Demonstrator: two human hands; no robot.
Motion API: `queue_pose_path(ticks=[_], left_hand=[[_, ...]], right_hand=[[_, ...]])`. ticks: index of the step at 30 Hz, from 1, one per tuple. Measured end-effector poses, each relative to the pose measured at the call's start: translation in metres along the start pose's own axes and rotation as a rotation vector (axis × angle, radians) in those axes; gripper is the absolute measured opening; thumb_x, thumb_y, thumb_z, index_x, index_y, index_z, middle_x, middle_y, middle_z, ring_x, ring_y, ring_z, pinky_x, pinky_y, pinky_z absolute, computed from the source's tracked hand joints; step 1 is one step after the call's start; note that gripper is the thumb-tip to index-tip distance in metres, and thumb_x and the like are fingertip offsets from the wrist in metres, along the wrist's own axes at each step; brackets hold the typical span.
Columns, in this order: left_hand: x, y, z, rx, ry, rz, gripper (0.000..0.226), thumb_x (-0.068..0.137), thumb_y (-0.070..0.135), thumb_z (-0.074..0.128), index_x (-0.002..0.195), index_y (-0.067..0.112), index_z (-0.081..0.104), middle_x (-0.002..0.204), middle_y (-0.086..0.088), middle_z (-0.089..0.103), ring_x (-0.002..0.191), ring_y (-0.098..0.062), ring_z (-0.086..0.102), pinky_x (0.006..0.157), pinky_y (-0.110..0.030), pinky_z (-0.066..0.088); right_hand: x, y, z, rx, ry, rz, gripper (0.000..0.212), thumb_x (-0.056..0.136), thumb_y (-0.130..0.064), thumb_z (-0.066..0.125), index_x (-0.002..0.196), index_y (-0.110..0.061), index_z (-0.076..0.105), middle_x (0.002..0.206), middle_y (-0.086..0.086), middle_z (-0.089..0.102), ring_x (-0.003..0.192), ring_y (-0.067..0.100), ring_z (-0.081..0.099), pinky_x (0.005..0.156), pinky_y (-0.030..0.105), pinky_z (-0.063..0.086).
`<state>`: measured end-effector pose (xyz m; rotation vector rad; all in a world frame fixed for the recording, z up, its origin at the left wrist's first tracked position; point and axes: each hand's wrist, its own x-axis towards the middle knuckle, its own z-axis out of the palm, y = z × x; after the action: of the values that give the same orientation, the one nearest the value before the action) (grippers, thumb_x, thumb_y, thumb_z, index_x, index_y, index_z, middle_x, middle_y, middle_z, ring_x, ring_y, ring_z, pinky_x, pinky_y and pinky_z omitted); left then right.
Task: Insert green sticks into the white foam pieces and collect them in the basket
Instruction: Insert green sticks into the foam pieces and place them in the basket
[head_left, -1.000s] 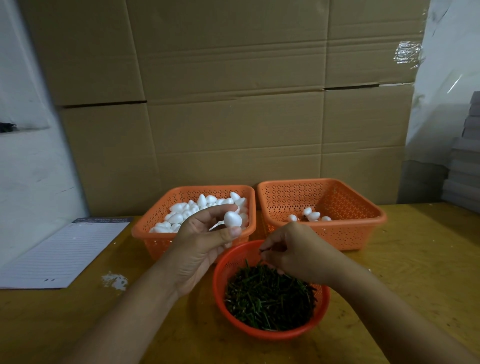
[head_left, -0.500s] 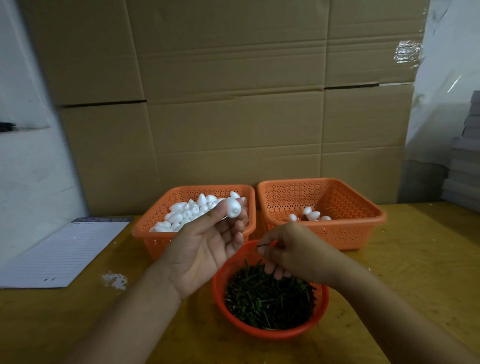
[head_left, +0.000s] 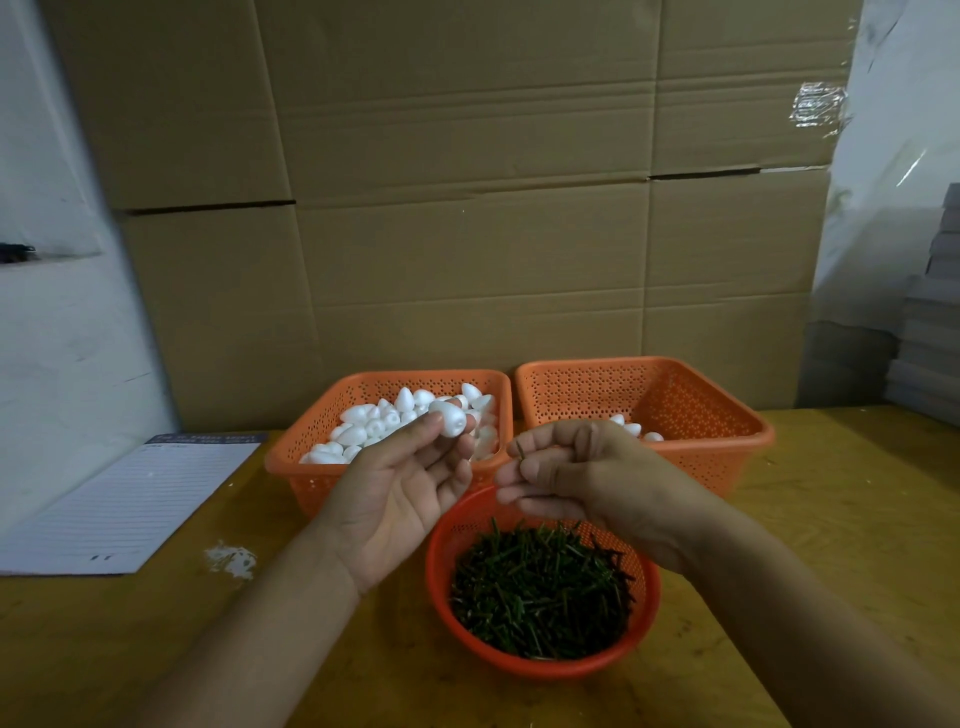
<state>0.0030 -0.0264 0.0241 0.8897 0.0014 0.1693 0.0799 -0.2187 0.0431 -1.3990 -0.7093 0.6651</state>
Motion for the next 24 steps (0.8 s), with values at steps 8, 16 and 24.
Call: queue_pose_path(ticks=[8,16,24], left_hand=[[0.001,-0.001,-0.002,0.017,-0.025,-0.009,0.018,0.076,0.017,0.079,0.092,0.009,0.08,0.1,-0.006,0.072,0.084,-0.012,0.069,0.07,-0.026,0.058],[0.001,-0.003,-0.003,-0.003,-0.024,-0.005,0.018,0.087,0.014,0.067,0.102,0.006,0.074,0.101,-0.009,0.072,0.084,-0.015,0.07,0.07,-0.028,0.059],[-0.002,-0.007,0.007,0.168,-0.054,0.048,0.023,0.065,0.017,0.081,0.088,0.019,0.081,0.103,-0.004,0.074,0.095,-0.014,0.072,0.074,-0.026,0.058]], right_hand=[[-0.002,-0.002,-0.001,-0.146,0.08,-0.15,0.014,0.092,-0.016,0.067,0.102,-0.006,0.065,0.088,0.014,0.076,0.071,0.019,0.073,0.056,0.023,0.055],[-0.001,0.001,0.002,-0.194,0.102,-0.135,0.014,0.091,-0.001,0.066,0.104,-0.005,0.066,0.085,0.014,0.077,0.072,0.018,0.074,0.062,0.022,0.059],[0.001,0.003,0.003,-0.358,0.202,-0.154,0.006,0.088,-0.006,0.072,0.084,-0.003,0.073,0.067,0.005,0.073,0.061,0.012,0.07,0.056,0.018,0.054]])
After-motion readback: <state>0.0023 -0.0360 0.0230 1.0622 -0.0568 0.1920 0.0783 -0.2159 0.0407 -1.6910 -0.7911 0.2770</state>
